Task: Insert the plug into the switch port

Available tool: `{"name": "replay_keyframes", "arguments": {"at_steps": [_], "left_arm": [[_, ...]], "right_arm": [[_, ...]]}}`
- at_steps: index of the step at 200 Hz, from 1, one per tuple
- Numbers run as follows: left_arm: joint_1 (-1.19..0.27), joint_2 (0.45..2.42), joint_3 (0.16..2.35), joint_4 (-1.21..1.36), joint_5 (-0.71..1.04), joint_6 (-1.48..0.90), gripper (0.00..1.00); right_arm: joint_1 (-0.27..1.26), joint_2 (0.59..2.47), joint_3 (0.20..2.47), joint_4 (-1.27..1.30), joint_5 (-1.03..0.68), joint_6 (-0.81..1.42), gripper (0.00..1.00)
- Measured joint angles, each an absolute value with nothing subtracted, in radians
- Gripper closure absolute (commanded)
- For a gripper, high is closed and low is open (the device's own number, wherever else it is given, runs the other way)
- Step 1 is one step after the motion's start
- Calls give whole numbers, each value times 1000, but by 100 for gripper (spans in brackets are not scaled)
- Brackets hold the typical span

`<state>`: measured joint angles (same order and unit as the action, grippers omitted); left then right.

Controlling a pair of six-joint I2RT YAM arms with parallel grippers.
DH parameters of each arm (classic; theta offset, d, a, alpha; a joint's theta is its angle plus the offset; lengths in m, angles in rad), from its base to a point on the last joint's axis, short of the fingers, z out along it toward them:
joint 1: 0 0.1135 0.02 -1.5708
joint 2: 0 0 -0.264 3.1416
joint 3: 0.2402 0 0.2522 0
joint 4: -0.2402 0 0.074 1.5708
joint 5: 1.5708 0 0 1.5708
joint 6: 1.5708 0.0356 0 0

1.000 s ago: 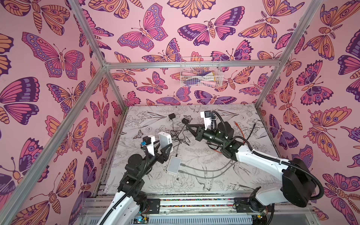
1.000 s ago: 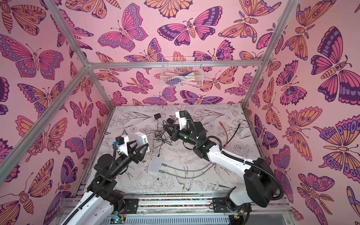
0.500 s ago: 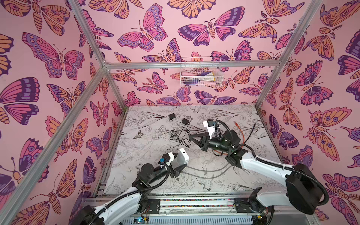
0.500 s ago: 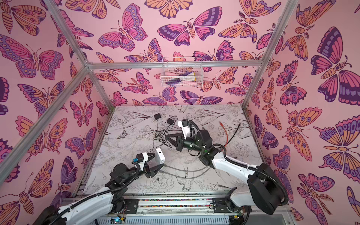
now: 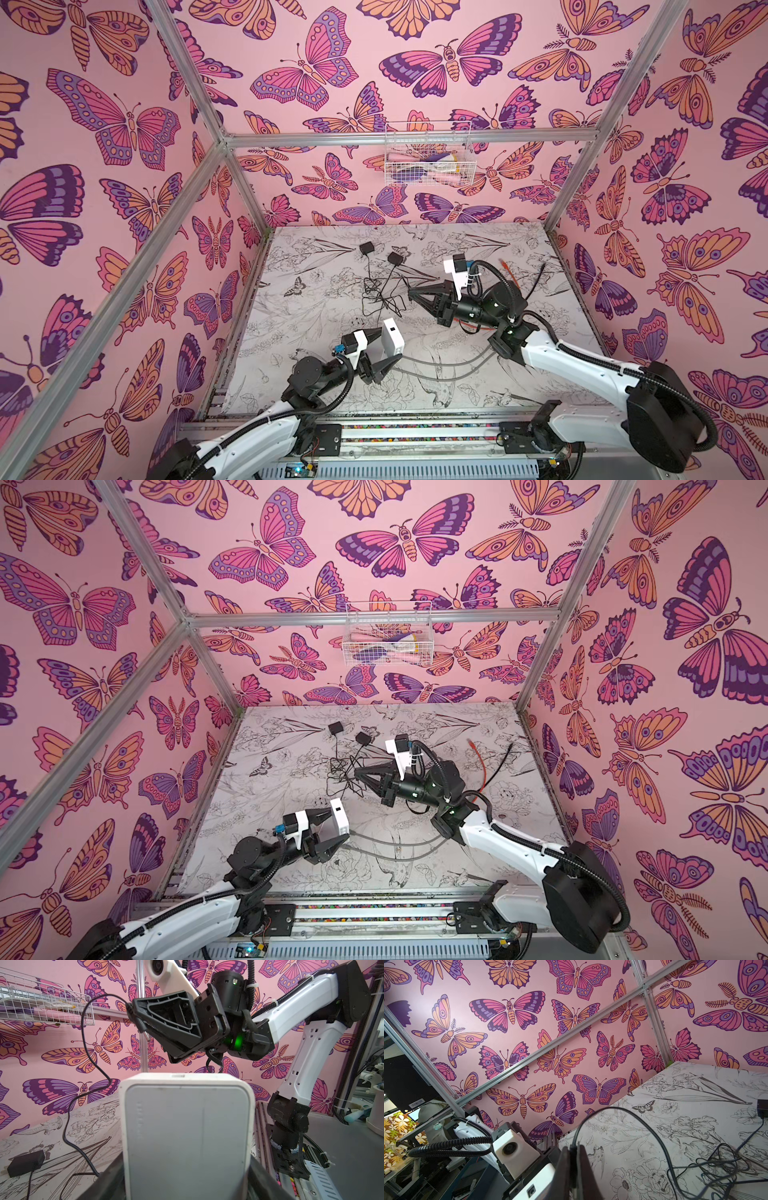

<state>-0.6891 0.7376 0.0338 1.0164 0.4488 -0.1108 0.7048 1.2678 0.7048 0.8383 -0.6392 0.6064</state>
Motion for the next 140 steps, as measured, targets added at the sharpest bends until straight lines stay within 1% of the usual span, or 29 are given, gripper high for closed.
{"name": "replay_keyframes", "arguments": {"at_steps": [38, 92, 118, 140], "left_arm": [[-700, 718, 27, 1016, 441, -133, 100], [-715, 577, 12, 992, 419, -150, 100], [-715, 505, 12, 956, 447, -162, 100], [-715, 487, 12, 934, 478, -165, 100]], "right_arm": [[705, 1298, 706, 856, -664, 613, 100], [705, 1338, 736, 906, -724, 653, 100], [710, 1349, 736, 964, -752, 686, 100], [732, 1348, 736, 994, -767, 691, 100]]}}
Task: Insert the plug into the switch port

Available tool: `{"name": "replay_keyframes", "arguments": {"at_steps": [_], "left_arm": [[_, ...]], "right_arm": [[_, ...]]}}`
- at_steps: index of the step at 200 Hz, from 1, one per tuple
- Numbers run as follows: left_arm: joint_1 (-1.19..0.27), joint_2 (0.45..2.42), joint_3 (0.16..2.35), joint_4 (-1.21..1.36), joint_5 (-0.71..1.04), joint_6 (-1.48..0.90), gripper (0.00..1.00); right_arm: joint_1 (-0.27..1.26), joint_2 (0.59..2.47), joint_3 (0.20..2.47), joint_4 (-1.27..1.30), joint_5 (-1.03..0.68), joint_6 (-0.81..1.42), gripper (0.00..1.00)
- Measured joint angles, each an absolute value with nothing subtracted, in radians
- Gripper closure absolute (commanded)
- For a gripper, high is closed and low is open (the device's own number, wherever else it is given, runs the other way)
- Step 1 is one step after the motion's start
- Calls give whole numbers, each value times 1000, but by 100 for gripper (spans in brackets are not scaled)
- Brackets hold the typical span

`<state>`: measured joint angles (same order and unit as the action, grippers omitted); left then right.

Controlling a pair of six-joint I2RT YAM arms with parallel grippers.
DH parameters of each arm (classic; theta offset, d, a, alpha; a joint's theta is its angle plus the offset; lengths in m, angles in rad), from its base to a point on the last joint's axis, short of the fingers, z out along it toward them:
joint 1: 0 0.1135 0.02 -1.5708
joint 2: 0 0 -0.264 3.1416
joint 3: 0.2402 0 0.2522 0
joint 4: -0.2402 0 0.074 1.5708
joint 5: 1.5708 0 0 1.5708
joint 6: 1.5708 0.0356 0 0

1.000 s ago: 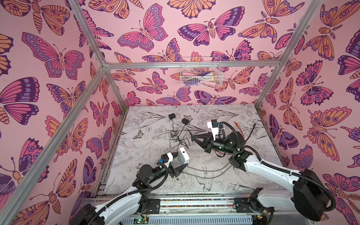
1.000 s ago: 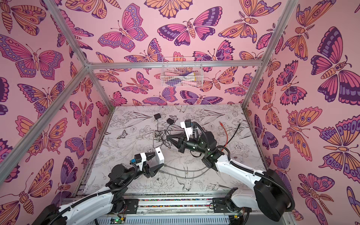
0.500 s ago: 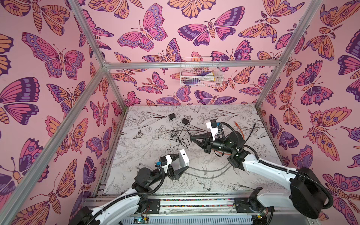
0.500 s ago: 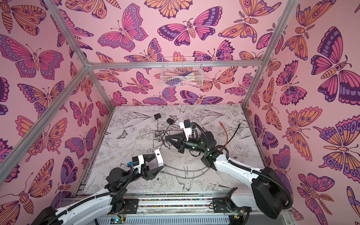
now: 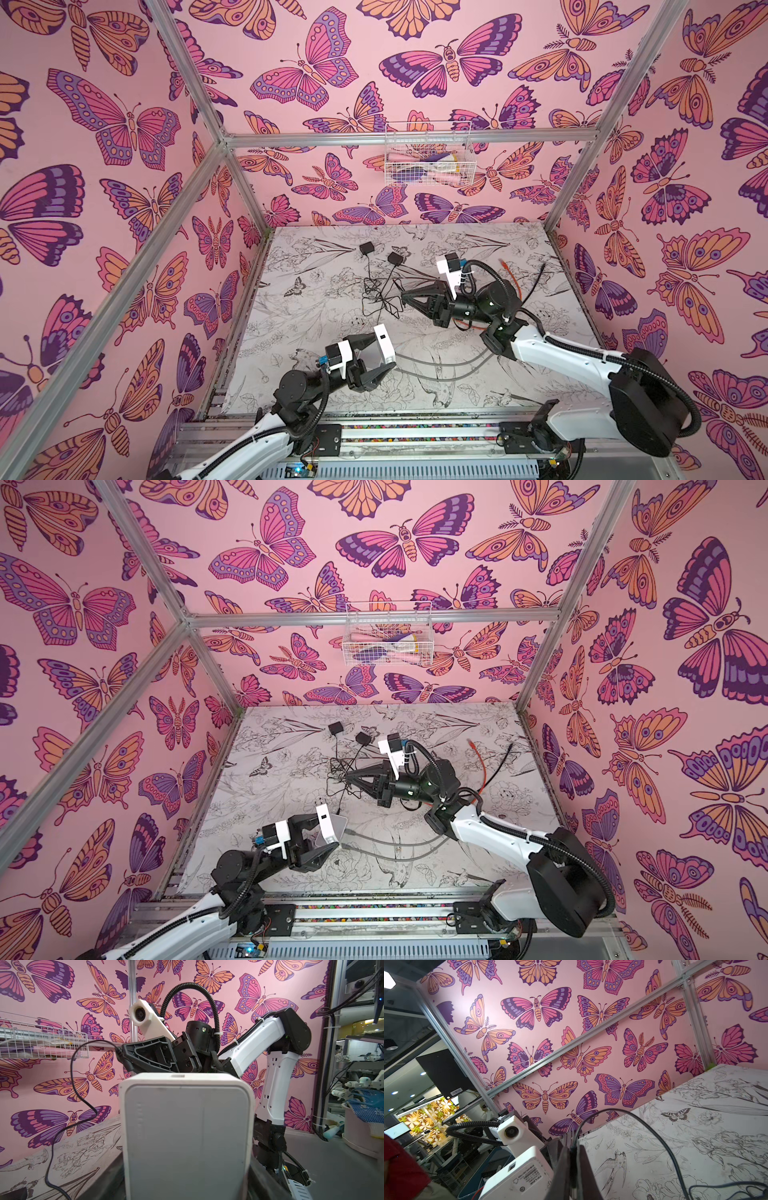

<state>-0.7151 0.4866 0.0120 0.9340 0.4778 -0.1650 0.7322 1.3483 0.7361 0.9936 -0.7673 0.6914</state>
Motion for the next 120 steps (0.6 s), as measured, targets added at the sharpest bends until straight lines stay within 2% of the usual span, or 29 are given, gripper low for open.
{"name": "replay_keyframes", "arguments": {"at_steps": [120], "left_arm": [[-717, 687, 11, 967, 532, -188, 100]], "right_arm": [[834, 1276, 736, 931, -794, 599, 100]]}}
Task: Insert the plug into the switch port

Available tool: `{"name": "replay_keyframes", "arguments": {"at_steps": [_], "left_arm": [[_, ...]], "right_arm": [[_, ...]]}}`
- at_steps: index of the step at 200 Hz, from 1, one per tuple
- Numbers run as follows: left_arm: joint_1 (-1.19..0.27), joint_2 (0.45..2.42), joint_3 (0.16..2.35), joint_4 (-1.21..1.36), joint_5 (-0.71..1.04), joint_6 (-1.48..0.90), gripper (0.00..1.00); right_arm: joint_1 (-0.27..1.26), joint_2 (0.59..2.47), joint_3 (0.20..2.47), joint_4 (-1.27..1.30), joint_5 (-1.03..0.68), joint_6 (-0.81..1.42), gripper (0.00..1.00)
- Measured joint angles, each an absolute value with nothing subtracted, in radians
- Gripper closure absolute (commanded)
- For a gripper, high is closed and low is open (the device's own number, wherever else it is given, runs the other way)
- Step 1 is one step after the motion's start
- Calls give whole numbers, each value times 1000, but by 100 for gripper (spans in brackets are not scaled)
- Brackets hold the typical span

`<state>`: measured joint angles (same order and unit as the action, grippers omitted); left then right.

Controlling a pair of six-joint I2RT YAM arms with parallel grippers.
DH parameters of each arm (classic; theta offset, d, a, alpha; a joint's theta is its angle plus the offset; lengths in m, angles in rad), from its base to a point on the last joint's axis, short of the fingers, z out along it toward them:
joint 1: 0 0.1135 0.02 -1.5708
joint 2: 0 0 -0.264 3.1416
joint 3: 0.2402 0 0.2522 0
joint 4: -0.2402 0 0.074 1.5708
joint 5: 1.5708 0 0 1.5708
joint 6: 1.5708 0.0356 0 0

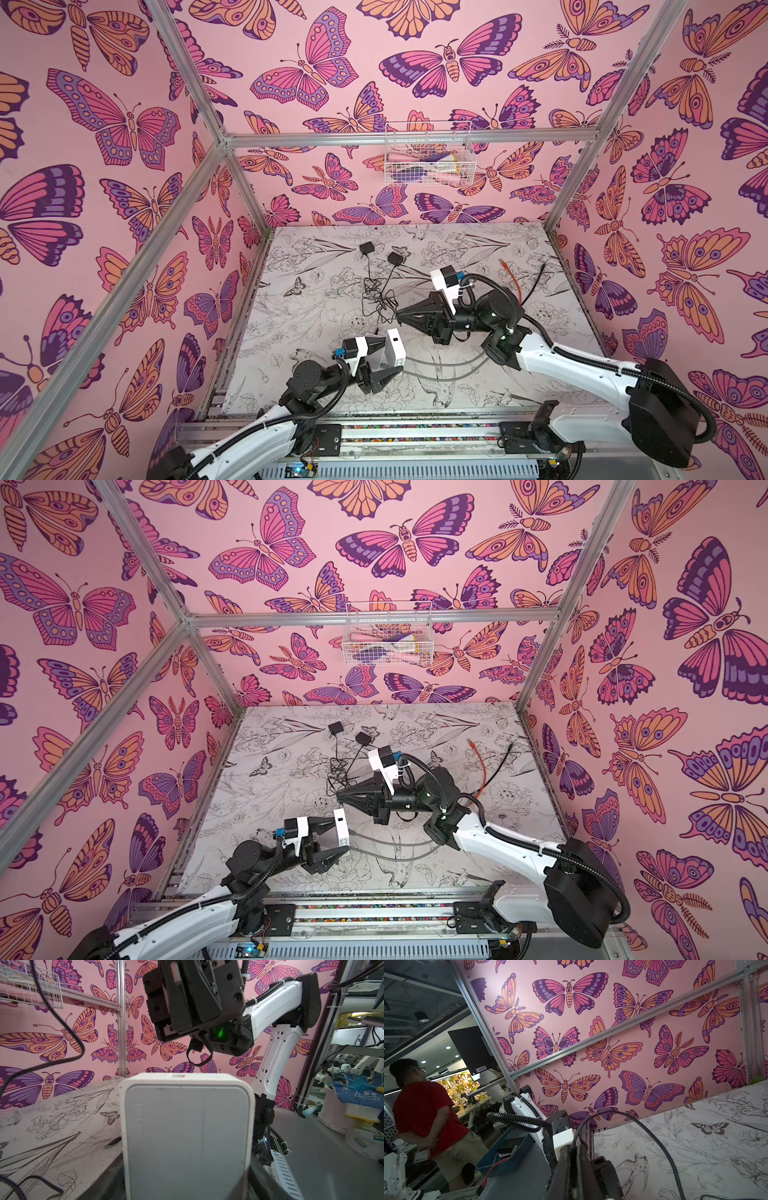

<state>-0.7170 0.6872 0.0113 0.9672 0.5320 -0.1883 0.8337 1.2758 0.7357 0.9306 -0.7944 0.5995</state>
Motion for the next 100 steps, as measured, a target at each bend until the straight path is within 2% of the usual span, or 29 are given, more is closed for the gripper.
{"name": "replay_keyframes", "arguments": {"at_steps": [100], "left_arm": [[-720, 761, 12, 1078, 531, -194, 100]], "right_arm": [[847, 1327, 691, 936, -789, 597, 100]]}}
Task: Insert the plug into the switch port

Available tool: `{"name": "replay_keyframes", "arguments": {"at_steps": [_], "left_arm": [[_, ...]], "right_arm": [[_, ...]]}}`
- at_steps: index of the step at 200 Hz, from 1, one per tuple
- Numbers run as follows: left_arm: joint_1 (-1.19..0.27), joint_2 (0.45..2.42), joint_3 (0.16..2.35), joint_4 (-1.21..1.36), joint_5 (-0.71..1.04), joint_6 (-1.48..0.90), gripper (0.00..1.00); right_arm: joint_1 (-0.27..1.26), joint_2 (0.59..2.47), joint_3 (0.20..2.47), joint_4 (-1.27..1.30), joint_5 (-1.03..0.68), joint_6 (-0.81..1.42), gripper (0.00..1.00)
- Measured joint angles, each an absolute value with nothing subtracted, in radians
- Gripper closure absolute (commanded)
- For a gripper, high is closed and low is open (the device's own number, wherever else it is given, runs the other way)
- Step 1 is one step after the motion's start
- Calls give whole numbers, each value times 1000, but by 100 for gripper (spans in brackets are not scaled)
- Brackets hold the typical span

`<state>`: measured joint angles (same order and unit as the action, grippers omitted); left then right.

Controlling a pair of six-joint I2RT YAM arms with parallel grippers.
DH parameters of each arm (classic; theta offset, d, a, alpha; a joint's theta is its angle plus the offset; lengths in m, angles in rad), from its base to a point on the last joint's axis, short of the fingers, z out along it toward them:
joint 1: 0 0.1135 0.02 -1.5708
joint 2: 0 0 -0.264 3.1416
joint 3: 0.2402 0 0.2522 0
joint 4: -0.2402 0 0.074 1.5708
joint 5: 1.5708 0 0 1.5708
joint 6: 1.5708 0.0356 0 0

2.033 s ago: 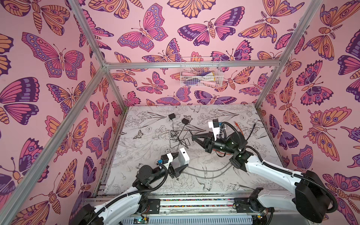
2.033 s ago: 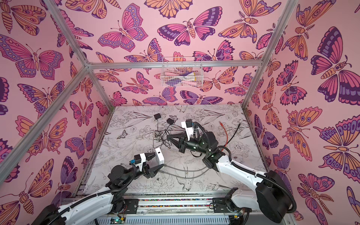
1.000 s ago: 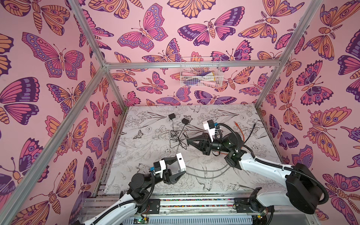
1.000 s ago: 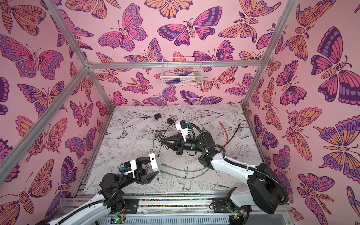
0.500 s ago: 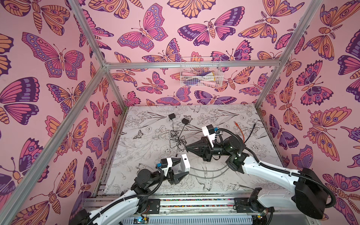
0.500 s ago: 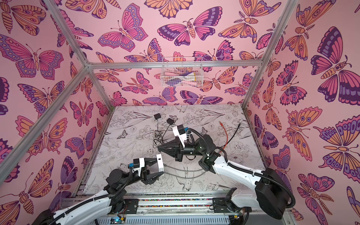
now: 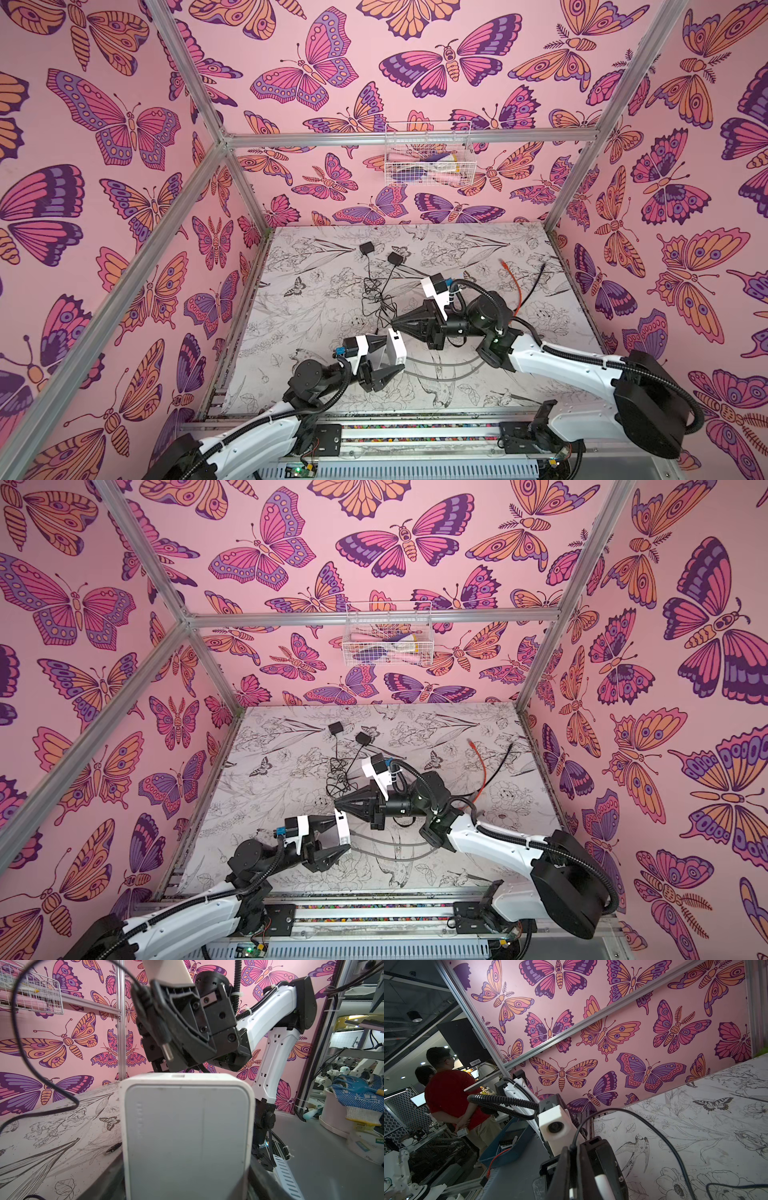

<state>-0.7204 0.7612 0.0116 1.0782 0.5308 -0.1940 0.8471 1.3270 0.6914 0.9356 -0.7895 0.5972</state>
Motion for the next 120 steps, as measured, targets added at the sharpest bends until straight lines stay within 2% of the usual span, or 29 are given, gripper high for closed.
{"name": "replay_keyframes", "arguments": {"at_steps": [120], "left_arm": [[-720, 752, 10, 1085, 499, -200, 100]], "right_arm": [[866, 1332, 670, 969, -763, 598, 100]]}}
